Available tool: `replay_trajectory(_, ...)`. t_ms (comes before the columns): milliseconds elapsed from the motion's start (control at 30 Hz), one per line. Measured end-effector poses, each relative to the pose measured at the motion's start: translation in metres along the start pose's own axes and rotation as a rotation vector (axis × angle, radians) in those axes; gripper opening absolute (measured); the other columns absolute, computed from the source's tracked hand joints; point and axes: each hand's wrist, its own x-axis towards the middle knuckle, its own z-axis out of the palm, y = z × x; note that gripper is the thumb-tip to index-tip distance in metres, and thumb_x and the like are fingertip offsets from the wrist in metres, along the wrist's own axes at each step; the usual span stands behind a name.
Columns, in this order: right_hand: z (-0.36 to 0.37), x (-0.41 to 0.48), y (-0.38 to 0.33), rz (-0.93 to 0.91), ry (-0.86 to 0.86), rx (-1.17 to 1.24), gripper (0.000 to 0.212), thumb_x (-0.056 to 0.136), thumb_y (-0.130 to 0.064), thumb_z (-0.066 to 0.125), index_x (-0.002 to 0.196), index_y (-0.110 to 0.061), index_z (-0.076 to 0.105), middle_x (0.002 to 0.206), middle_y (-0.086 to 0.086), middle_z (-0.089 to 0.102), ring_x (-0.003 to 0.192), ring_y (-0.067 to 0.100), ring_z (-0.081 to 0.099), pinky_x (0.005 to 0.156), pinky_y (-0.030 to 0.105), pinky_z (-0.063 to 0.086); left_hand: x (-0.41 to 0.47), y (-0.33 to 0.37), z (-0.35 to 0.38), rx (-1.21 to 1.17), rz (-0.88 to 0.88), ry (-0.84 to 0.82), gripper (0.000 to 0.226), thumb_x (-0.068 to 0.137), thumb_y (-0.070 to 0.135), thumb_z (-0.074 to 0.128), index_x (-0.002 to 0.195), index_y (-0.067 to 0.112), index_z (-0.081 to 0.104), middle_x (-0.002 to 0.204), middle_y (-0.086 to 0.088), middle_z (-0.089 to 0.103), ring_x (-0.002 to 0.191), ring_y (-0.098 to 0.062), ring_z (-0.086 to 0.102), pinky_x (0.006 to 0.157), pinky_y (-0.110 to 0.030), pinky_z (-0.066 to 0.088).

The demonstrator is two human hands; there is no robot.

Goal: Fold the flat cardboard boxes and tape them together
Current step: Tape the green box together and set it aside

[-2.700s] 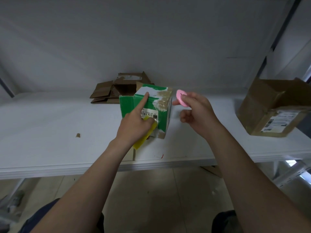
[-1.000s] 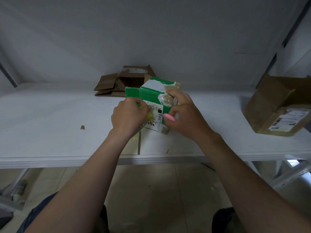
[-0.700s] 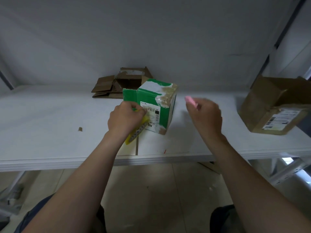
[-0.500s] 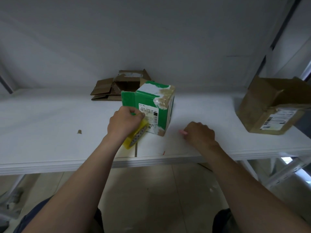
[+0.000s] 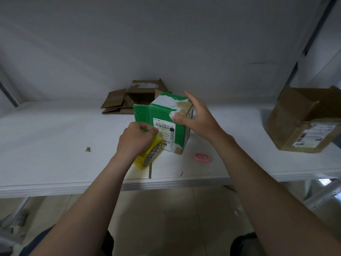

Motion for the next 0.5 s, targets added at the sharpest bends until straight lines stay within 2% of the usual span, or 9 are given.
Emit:
replay_trajectory(67, 0.010, 0.004, 0.009, 0.019, -0.001, 0.027, 0.110, 0.073, -0.056, 0.080, 0.159, -0.034, 0.015, 0.156, -0.002, 0.027, 0.140, 0.025, 0.039, 0.109, 0.057, 0.044, 0.002, 0.000, 0.000, 0.013, -0.003, 0.013, 0.013, 0.096, 0.043, 0.062, 0.089, 0.032, 0.065, 0.105, 0.008, 0.055, 0.090, -0.018, 0.058, 0.079, -0.032, 0.051)
replay_trajectory(200, 0.023, 0.009, 0.017, 0.034, 0.056, 0.073, 0.142, 0.050, -0.055, 0.091, 0.145, -0.062, -0.013, 0.161, -0.001, 0.028, 0.144, 0.027, 0.037, 0.112, 0.061, 0.038, 0.004, -0.002, 0.002, 0.027, -0.011, 0.028, 0.013, 0.096, 0.043, 0.060, 0.094, 0.033, 0.068, 0.108, 0.006, 0.056, 0.094, -0.022, 0.058, 0.087, -0.036, 0.054)
replay_trajectory(267, 0.029, 0.009, 0.030, 0.084, -0.013, 0.101, 0.152, 0.045, -0.049, 0.096, 0.142, -0.062, -0.021, 0.161, -0.002, 0.030, 0.145, 0.025, 0.037, 0.110, 0.061, 0.041, 0.005, -0.002, 0.003, 0.004, -0.022, 0.030, 0.016, 0.095, 0.043, 0.061, 0.093, 0.030, 0.070, 0.106, 0.007, 0.057, 0.095, -0.021, 0.058, 0.090, -0.038, 0.054)
replay_trajectory(333, 0.032, -0.001, 0.041, 0.161, -0.130, 0.175, 0.152, 0.047, -0.036, 0.097, 0.148, -0.055, -0.014, 0.157, -0.004, 0.037, 0.143, 0.023, 0.041, 0.102, 0.054, 0.052, 0.005, -0.004, 0.003, -0.053, -0.041, 0.026, 0.017, 0.094, 0.043, 0.062, 0.093, 0.029, 0.072, 0.109, 0.006, 0.064, 0.098, -0.023, 0.061, 0.093, -0.041, 0.054)
replay_trajectory(400, 0.033, -0.011, 0.046, 0.205, -0.165, 0.160, 0.129, 0.053, -0.024, 0.094, 0.150, -0.043, 0.011, 0.145, -0.007, 0.047, 0.136, 0.021, 0.046, 0.093, 0.040, 0.056, 0.001, -0.005, 0.004, -0.116, -0.057, 0.034, 0.017, 0.093, 0.043, 0.061, 0.095, 0.030, 0.072, 0.115, 0.003, 0.068, 0.101, -0.024, 0.063, 0.094, -0.042, 0.054)
replay_trajectory(433, 0.033, -0.013, 0.045, 0.223, -0.135, 0.113, 0.119, 0.054, -0.027, 0.093, 0.147, -0.039, 0.020, 0.137, -0.010, 0.051, 0.130, 0.020, 0.050, 0.094, 0.038, 0.052, 0.000, -0.006, 0.004, -0.133, -0.052, 0.047, 0.017, 0.094, 0.042, 0.061, 0.097, 0.030, 0.072, 0.116, 0.003, 0.068, 0.102, -0.023, 0.063, 0.093, -0.040, 0.053)
replay_trajectory(500, 0.030, -0.011, 0.032, 0.242, -0.014, 0.016, 0.108, 0.050, -0.041, 0.089, 0.140, -0.034, 0.029, 0.125, -0.013, 0.056, 0.118, 0.017, 0.056, 0.100, 0.042, 0.047, -0.003, -0.006, 0.002, -0.152, -0.009, 0.110, 0.017, 0.095, 0.041, 0.060, 0.100, 0.030, 0.071, 0.114, 0.004, 0.067, 0.100, -0.020, 0.061, 0.085, -0.033, 0.049)
